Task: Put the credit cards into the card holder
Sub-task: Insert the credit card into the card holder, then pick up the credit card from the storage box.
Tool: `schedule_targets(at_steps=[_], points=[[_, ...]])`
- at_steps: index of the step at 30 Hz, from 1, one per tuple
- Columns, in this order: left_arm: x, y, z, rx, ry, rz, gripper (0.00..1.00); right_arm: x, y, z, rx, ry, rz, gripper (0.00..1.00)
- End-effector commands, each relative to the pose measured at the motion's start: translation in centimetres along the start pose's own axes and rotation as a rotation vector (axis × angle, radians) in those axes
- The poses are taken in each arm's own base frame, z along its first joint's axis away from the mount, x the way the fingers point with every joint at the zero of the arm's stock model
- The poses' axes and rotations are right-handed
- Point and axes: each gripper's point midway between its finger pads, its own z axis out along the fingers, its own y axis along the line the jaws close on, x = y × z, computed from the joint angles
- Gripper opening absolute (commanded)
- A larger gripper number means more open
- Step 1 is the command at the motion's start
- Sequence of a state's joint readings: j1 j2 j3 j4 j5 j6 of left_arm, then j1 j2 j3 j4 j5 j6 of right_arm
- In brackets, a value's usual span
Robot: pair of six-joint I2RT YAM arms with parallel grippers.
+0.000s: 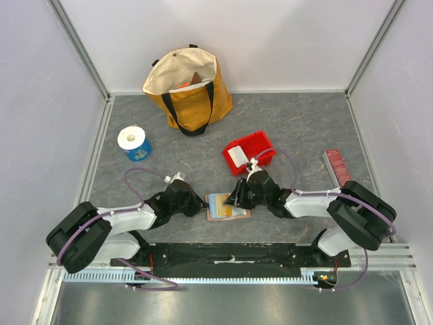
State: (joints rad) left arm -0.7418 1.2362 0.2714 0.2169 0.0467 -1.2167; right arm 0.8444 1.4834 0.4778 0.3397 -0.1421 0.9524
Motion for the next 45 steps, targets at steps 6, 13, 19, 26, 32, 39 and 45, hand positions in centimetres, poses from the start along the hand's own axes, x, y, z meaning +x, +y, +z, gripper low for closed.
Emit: schedule_targets(at_steps=[6,13,19,26,32,39,45], points=[[0.2,1.9,0.0,-0.068,-0.005,0.021,0.02,-0.9,3.8,0.6,-0.130,0.010,-0.013,0.41],[0.1,1.5,0.0,-0.064,-0.006,0.026,0.02,-0.5,4.2,0.9,-0.154,0.036,-0.015,0.40],[-0.2,1.3,-0.3,-0.075,-0.011,0.054,0.02,-2.4,4.0,-0.2,-0.084,-0.021,-0.109,0.48],[-1.9,0.5,-1.1,-0.109,-0.065,0.135,0.02,-10.9,3.7,-5.0,0.088,-0.204,-0.298,0.68],[-2.5,-0.5,-1.1,-0.105,-0.078,0.161,0.02,-19.2,1.2,-5.8,0.149,-0.214,-0.340,0.77],[-2.8,-1.5,-0.6,-0.098,-0.066,0.198,0.02,-22.4,-1.0,-2.4,0.138,-0.133,-0.356,0.80],[-2.8,-1.5,-0.4,-0.101,-0.060,0.206,0.02,-22.9,-1.5,-0.1,0.111,-0.076,-0.362,0.84]])
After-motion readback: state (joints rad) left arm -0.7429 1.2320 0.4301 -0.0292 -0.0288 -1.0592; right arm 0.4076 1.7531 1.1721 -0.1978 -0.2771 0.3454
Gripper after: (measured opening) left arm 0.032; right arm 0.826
